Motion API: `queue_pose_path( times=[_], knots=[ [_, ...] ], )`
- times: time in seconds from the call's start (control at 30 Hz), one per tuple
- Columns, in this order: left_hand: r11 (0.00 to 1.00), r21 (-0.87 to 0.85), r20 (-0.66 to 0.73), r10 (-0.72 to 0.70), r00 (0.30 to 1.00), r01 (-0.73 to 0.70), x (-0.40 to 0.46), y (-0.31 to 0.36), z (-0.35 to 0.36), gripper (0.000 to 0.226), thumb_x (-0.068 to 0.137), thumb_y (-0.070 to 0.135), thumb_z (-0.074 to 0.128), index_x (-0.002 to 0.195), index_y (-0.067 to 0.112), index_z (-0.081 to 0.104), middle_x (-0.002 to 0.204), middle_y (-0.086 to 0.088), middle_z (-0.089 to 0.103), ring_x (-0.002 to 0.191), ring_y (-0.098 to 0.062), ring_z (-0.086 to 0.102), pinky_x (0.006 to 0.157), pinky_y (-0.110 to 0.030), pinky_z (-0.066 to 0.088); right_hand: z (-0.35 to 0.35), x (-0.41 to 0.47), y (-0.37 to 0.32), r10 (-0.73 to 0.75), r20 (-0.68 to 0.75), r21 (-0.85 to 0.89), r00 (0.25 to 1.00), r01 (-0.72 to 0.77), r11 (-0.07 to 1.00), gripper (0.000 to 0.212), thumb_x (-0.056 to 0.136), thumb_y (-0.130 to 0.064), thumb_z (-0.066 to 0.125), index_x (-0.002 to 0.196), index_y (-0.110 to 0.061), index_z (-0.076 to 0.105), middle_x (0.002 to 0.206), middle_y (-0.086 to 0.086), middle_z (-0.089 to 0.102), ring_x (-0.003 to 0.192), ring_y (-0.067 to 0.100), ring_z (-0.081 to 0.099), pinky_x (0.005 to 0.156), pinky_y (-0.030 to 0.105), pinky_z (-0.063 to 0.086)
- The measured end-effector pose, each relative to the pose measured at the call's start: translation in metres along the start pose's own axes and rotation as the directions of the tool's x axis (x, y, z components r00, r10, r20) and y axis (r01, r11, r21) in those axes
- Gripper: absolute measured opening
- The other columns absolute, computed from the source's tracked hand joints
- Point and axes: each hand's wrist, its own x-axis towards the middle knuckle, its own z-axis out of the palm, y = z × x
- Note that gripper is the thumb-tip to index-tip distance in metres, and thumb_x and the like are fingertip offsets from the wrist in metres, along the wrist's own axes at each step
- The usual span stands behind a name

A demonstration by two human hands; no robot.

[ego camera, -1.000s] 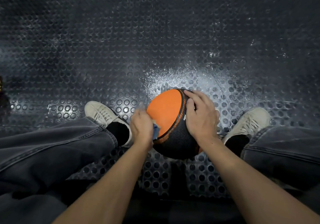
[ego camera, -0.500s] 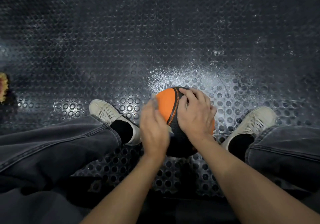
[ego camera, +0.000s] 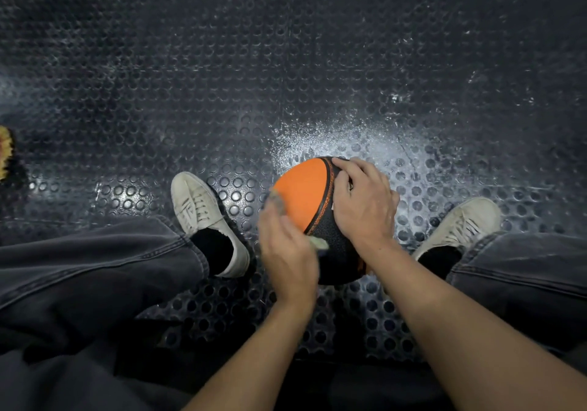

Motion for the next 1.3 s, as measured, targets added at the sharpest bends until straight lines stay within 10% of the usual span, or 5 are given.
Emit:
queue_pose_path(
  times=[0.17, 0.47, 0.7, 1.03, 1.3],
  knots=[
    [0.841, 0.13, 0.209, 0.495, 0.843, -0.526, -0.013, 0.005, 0.004, 0.047, 0.098, 0.018, 0.03, 0.142, 0.006, 0.042, 0.147, -0.006, 0.044, 0.144, -0.018, 0.026, 0.119, -0.04, 0.016, -0.002, 0.0, 0.005, -0.029, 0.039, 0.013, 0.999, 0.029, 1.0, 0.037, 0.103, -0.034, 0.037, 0.134, -0.042, 0.056, 0.147, -0.014, 0.046, 0.139, 0.013, 0.033, 0.114, 0.05, 0.024],
    [0.808, -0.094, 0.065, -0.577, 0.814, 0.581, 0.047, -0.008, -0.011, 0.038, 0.102, 0.018, 0.028, 0.12, -0.005, 0.053, 0.125, -0.027, 0.055, 0.112, -0.037, 0.052, 0.085, -0.038, 0.038, 0.004, -0.001, -0.001, -0.022, 0.019, 0.002, 1.0, 0.022, 1.0, 0.038, 0.102, -0.037, 0.035, 0.133, -0.042, 0.057, 0.146, -0.013, 0.047, 0.137, 0.012, 0.036, 0.113, 0.048, 0.025],
    [0.944, 0.077, 0.079, 0.314, 0.946, -0.32, -0.024, 0.008, 0.004, 0.049, 0.097, 0.02, 0.029, 0.143, 0.007, 0.039, 0.149, -0.009, 0.04, 0.142, -0.026, 0.029, 0.118, -0.041, 0.021, -0.001, 0.001, 0.008, -0.048, 0.01, 0.037, 0.999, 0.048, 0.998, 0.037, 0.102, -0.033, 0.036, 0.13, -0.04, 0.06, 0.143, -0.014, 0.05, 0.136, 0.01, 0.038, 0.114, 0.052, 0.024],
    [0.301, -0.336, 0.46, -0.775, 0.434, 0.893, 0.025, -0.028, -0.023, 0.048, 0.101, 0.025, 0.028, 0.141, 0.002, 0.04, 0.141, -0.019, 0.047, 0.132, -0.038, 0.043, 0.101, -0.046, 0.038, -0.002, -0.014, 0.023, -0.167, -0.023, 0.077, 0.986, 0.168, 0.983, 0.051, 0.092, -0.046, 0.028, 0.128, -0.037, 0.064, 0.141, -0.013, 0.054, 0.133, 0.012, 0.042, 0.111, 0.046, 0.029],
    [0.636, 0.136, 0.516, -0.7, 0.494, 0.76, 0.1, -0.026, -0.02, 0.026, 0.093, 0.0, 0.039, 0.071, 0.002, 0.052, 0.048, -0.009, 0.056, 0.034, -0.018, 0.052, 0.033, -0.023, 0.044, 0.005, -0.022, 0.028, -0.163, -0.088, 0.067, 0.983, 0.169, 0.983, 0.052, 0.091, -0.047, 0.029, 0.127, -0.034, 0.065, 0.139, -0.009, 0.057, 0.131, 0.018, 0.044, 0.11, 0.051, 0.032]
  ],
)
